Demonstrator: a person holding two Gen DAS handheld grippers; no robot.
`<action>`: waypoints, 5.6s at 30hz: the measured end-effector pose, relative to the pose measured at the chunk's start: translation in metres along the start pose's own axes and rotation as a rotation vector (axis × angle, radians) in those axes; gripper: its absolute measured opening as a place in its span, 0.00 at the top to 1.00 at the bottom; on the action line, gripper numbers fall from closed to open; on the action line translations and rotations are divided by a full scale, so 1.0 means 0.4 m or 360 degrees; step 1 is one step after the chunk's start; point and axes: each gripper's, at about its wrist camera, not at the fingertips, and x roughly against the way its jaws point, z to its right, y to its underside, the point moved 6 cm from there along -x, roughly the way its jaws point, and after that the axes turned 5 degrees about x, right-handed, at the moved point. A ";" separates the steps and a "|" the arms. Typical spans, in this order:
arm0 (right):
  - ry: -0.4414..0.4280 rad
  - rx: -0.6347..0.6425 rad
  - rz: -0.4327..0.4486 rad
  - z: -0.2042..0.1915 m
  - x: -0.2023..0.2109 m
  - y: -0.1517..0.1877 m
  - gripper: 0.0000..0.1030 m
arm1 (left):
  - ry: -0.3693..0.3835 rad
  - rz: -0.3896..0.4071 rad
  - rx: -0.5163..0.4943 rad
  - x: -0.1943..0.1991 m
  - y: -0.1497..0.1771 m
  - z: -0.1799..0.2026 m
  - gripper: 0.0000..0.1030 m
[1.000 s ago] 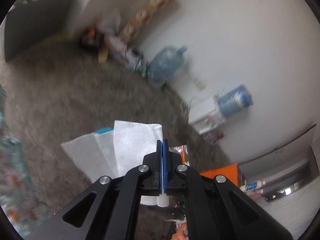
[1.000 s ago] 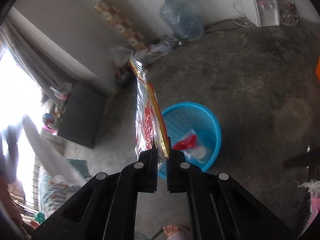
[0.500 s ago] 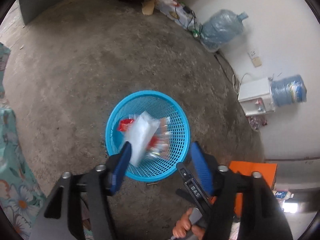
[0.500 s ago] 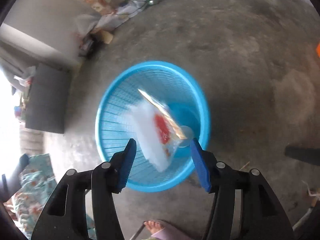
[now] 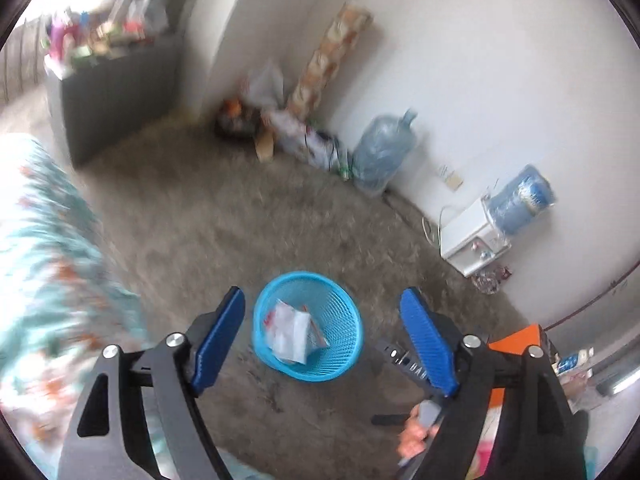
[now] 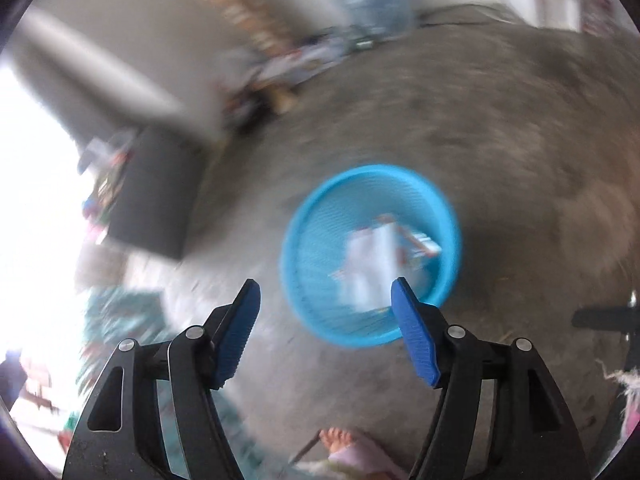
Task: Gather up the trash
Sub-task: 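Move both tools back above the Pepsi bottle on the quilt, then grasp the red-and-white paper wrapper with the right tool, then bring the held wrapper toward the left tool's fingers, then grasp the wrapper with the left tool while the right tool releases it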
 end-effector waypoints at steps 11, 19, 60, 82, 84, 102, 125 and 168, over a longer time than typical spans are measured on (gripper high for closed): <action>-0.0553 0.0573 -0.0329 -0.433 0.093 0.139 0.28 | -0.0471 0.0491 0.0217 0.516 0.271 -0.303 0.07; -0.0662 0.1064 -0.0534 -0.721 0.126 0.379 0.28 | -0.1086 0.0529 0.0520 0.692 0.487 -0.544 0.06; -0.0476 0.2115 -0.0263 -0.960 0.261 0.760 0.09 | -0.1378 0.0306 0.0487 0.698 0.656 -0.747 0.04; -0.1392 0.1025 -0.1158 -1.320 0.086 0.779 0.99 | -0.1325 0.0306 0.0508 0.697 0.651 -0.753 0.04; -0.1512 0.1013 -0.1113 -1.352 0.117 0.773 0.99 | -0.1319 0.0311 0.0510 0.697 0.650 -0.754 0.04; -0.1671 0.1607 -0.0669 -1.096 0.581 0.744 1.00 | -0.1408 0.0564 0.0682 0.863 0.651 -0.767 0.04; -0.1105 0.0929 -0.1361 -0.880 0.176 0.874 0.98 | -0.0551 0.0598 0.0546 0.804 0.585 -0.574 0.37; -0.1022 0.1003 -0.1303 -0.801 0.088 0.902 0.82 | -0.0650 0.0251 0.0638 0.648 0.683 -0.489 0.55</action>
